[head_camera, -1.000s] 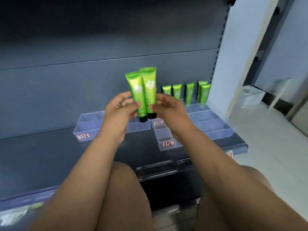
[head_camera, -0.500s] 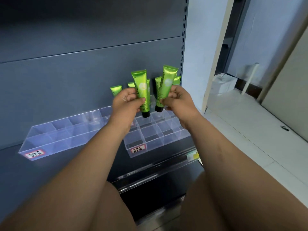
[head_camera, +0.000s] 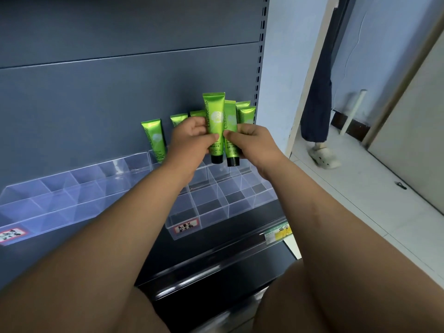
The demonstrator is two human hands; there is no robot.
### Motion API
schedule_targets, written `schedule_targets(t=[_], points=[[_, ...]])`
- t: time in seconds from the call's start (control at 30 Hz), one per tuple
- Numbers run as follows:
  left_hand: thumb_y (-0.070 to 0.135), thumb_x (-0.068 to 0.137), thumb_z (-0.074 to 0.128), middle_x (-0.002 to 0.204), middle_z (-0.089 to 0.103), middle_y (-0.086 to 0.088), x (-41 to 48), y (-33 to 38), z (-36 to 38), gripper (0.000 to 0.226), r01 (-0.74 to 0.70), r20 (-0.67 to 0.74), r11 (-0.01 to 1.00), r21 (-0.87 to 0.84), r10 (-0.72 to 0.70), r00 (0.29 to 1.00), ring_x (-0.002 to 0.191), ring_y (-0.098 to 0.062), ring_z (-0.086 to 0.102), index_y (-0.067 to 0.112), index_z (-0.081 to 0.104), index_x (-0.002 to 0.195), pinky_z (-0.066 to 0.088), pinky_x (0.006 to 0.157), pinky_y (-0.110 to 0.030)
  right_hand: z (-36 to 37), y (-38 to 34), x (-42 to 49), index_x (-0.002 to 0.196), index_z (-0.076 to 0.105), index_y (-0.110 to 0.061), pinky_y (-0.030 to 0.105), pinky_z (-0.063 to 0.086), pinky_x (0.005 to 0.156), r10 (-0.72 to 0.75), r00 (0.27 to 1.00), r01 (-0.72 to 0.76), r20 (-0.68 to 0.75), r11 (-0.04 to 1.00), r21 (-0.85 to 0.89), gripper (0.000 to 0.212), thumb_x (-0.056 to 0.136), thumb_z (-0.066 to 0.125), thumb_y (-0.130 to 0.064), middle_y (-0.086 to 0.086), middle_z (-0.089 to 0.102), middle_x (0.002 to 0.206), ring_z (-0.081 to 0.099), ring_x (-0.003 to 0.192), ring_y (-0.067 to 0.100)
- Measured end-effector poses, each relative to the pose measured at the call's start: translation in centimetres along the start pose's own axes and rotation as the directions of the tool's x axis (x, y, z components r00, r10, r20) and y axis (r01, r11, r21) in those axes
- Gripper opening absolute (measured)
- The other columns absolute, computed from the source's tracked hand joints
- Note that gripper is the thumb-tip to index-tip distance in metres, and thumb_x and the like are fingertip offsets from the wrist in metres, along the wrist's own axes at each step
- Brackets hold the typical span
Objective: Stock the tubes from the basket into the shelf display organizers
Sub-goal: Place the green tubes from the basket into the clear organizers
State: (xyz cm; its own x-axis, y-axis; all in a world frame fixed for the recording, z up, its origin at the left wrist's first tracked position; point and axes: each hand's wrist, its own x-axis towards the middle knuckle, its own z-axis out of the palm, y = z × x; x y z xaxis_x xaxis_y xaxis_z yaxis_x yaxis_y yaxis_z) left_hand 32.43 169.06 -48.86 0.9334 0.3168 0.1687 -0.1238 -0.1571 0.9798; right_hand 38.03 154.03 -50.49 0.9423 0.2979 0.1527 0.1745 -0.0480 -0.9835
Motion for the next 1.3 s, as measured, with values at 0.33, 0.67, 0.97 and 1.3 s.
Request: schedule_targets(t=[0.33, 0.67, 0.97, 1.3], points=[[0.005, 0.088, 0.074, 0.096, 0.073, 0.005, 1.3, -0.8, -1.0, 0.027, -0.05, -0.044, 0.999, 0.01, 0.05, 0.998, 0.079, -0.009, 0.069, 0.024, 0.063, 0.103, 0.058, 0.069, -0.029, -0.1, -0.4, 2.4, 0.082, 0.068, 0.0, 0.03, 0.04, 0.064, -0.159, 0.977, 0.116, -0.143, 0.956, -0.271, 0.027, 0.076, 0.073, -0.026, 0.003, 0.045, 0.061, 0.042, 0.059, 0.016], [0.002, 0.083, 0.077, 0.103, 0.074, -0.005, 2.6, -2.3, -2.0, 0.03, -0.067, -0.172, 0.997, 0.035, 0.072, 0.982, 0.096, -0.02, 0.073, 0.023, 0.062, 0.099, 0.061, 0.089, -0.045, -0.5, 1.0, 4.2, 0.102, 0.061, -0.011, 0.028, 0.052, 0.069, -0.225, 0.905, 0.101, -0.361, 0.938, -0.333, 0.03, 0.076, 0.076, -0.019, -0.001, 0.058, 0.091, 0.055, 0.072, 0.013], [0.004, 0.08, 0.078, 0.103, 0.074, -0.007, 3.2, -3.5, -1.9, 0.03, -0.09, -0.201, 0.993, 0.08, 0.104, 0.974, 0.097, -0.023, 0.071, 0.012, 0.066, 0.107, 0.059, 0.088, -0.051, 0.9, 1.3, 5.5, 0.102, 0.062, -0.023, 0.018, 0.048, 0.075, -0.281, 0.905, 0.114, -0.32, 0.883, -0.456, 0.025, 0.082, 0.077, -0.021, -0.018, 0.056, 0.081, 0.061, 0.082, 0.01], [-0.002, 0.081, 0.075, 0.101, 0.073, -0.006, 3.2, -3.8, -2.2, 0.029, -0.106, -0.228, 0.991, 0.078, 0.121, 0.966, 0.096, -0.02, 0.071, 0.014, 0.064, 0.103, 0.059, 0.088, -0.047, 1.6, 2.2, 6.2, 0.096, 0.06, -0.019, 0.022, 0.041, 0.074, -0.247, 0.906, 0.032, -0.343, 0.848, -0.528, 0.02, 0.083, 0.075, -0.023, -0.011, 0.057, 0.085, 0.056, 0.084, 0.014]])
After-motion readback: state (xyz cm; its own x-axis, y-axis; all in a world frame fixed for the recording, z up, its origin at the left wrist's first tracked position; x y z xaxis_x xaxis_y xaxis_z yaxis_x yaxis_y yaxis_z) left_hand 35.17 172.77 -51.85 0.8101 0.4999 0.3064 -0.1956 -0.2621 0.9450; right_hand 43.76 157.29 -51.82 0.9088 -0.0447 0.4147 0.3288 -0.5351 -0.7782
